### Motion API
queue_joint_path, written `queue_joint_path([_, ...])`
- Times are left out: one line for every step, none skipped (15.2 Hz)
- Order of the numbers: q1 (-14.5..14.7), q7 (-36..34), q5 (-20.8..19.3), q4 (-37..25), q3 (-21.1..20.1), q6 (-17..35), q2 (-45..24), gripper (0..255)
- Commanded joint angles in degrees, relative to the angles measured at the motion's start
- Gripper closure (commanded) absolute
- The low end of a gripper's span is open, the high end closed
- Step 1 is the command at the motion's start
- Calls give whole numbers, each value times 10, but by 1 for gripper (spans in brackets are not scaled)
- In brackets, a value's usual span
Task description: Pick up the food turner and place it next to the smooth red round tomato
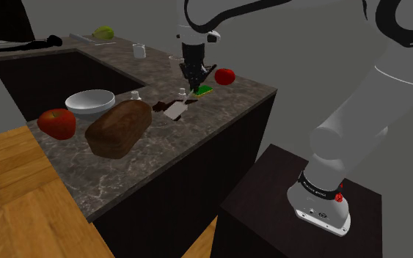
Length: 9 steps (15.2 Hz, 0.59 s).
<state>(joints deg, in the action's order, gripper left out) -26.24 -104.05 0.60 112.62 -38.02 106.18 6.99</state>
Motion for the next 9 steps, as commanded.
queue_joint_path([-12,35,5,13,19,5,12,255])
queue_joint_path([-18,50,6,17,28,6,15,255])
queue_joint_path([-24,64,6,20,37,8,17,255])
queue_joint_path([-29,79,6,23,46,9,19,255])
queue_joint_path([-35,93,5,25,54,10,20,255])
queue_joint_path([-41,107,4,26,63,11,20,255])
queue_joint_path([-47,120,2,27,71,13,20,255])
queue_joint_path([-53,133,1,27,79,14,19,255])
queue_joint_path([-59,146,-1,26,86,15,17,255])
